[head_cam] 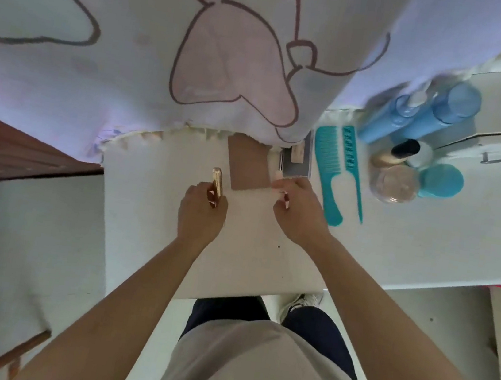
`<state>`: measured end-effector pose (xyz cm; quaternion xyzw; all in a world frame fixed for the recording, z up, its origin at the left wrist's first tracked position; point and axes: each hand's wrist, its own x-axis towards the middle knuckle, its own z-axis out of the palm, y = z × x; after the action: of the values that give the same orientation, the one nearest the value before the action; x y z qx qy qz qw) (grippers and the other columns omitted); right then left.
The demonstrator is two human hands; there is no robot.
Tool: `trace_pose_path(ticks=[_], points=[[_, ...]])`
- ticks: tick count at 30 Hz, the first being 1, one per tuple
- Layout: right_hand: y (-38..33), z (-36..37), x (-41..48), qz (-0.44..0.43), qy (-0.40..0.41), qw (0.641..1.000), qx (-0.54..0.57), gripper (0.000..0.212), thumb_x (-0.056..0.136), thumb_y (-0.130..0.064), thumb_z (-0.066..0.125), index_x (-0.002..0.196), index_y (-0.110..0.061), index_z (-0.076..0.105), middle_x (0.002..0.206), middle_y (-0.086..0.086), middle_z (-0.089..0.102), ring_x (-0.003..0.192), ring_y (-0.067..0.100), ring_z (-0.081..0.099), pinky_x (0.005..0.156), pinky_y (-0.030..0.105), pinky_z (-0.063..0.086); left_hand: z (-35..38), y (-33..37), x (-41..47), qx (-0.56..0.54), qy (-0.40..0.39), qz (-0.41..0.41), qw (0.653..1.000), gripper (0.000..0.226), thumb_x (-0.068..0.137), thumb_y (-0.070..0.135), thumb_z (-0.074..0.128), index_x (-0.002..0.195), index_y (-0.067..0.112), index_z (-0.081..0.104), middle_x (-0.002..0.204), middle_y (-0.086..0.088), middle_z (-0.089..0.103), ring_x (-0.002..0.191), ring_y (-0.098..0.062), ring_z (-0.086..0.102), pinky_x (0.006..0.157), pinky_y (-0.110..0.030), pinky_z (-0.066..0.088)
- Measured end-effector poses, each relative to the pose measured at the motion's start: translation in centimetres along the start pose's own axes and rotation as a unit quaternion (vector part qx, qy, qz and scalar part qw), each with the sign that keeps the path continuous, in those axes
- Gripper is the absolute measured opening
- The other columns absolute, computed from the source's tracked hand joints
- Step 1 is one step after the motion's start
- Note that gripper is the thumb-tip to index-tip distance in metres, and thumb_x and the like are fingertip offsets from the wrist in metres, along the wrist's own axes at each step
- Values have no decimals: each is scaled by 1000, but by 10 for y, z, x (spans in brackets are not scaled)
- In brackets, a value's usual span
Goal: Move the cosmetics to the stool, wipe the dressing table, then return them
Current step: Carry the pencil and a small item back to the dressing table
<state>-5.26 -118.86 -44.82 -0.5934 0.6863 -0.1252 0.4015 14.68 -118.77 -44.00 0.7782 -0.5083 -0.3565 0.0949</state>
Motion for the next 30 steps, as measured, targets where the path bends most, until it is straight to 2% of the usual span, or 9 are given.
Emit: trace_pose_path(ticks=[2, 5, 8, 12, 15, 18, 22, 26, 30], points=[[-7, 8, 9, -3, 13, 1000, -3, 38, 89, -6, 56, 124, -19, 62, 122, 6, 51, 94, 23, 62, 87, 35, 52, -3, -4, 16, 12, -11, 3, 1000, 23, 92, 25, 58, 112, 14, 62, 102, -4, 61, 89, -22, 60, 78, -32, 46], [-11, 13, 16, 1, 22, 999, -26, 33, 93, -10, 57, 124, -19, 61, 123, 7, 52, 94, 25, 62, 86, 38, 54, -2, -3, 29, 27, -23, 20, 999, 26, 91, 24, 58, 115, 14, 62, 102, -5, 56, 88, -24, 59, 75, -30, 42], [-11, 15, 19, 12, 28, 999, -25, 27, 94, -13, 58, 120, -17, 63, 117, 7, 54, 93, 26, 62, 84, 34, 53, -1, 3, 31, 20, -49, 37, 998, 38, 89, 19, 58, 127, 16, 57, 111, -7, 54, 90, -26, 61, 81, -36, 51], [-10, 14, 18, 25, 17, 999, -26, 22, 94, -18, 57, 116, -20, 61, 114, 4, 54, 95, 25, 60, 77, 28, 43, -2, 2, 23, 28, -72, 59, 995, 43, 88, 19, 58, 130, 19, 49, 115, -4, 49, 94, -28, 61, 80, -41, 52], [-10, 7, 16, 29, -6, 998, -49, 22, 96, -25, 55, 118, -25, 59, 113, 3, 54, 95, 26, 60, 74, 30, 41, -7, -4, 20, 52, -80, 43, 995, 55, 89, 26, 58, 141, 19, 39, 131, -4, 44, 115, -27, 53, 89, -41, 47], [-14, -9, 11, 24, 1, 998, -58, 31, 95, -29, 56, 126, -27, 59, 126, 2, 54, 101, 24, 60, 79, 32, 45, -18, -3, 19, 74, -70, 22, 995, 64, 93, 32, 55, 150, 17, 29, 149, -6, 33, 133, -27, 38, 102, -43, 40], [-23, -43, 2, -25, 24, 996, -88, 35, 97, -28, 53, 131, -25, 56, 127, 1, 52, 105, 25, 59, 82, 33, 47, -45, 13, 1, 102, 15, 68, 992, 59, 98, 31, 50, 150, 11, 31, 157, -12, 27, 142, -31, 28, 112, -47, 31], [-41, -91, -10, -128, 56, 986, -90, 29, 101, -33, 46, 126, -23, 58, 124, 4, 54, 105, 26, 57, 82, 36, 48, -77, 45, -44, 133, 170, 143, 966, 50, 101, 30, 48, 145, 8, 43, 154, -21, 33, 140, -38, 33, 111, -54, 29], [-60, -129, -27, -245, 97, 962, -68, 29, 103, -34, 42, 123, -20, 59, 122, 3, 55, 111, 23, 53, 91, 35, 44, -97, 66, -112, 140, 289, 134, 937, 52, 102, 39, 35, 146, 13, 43, 156, -20, 29, 143, -38, 28, 113, -55, 24]])
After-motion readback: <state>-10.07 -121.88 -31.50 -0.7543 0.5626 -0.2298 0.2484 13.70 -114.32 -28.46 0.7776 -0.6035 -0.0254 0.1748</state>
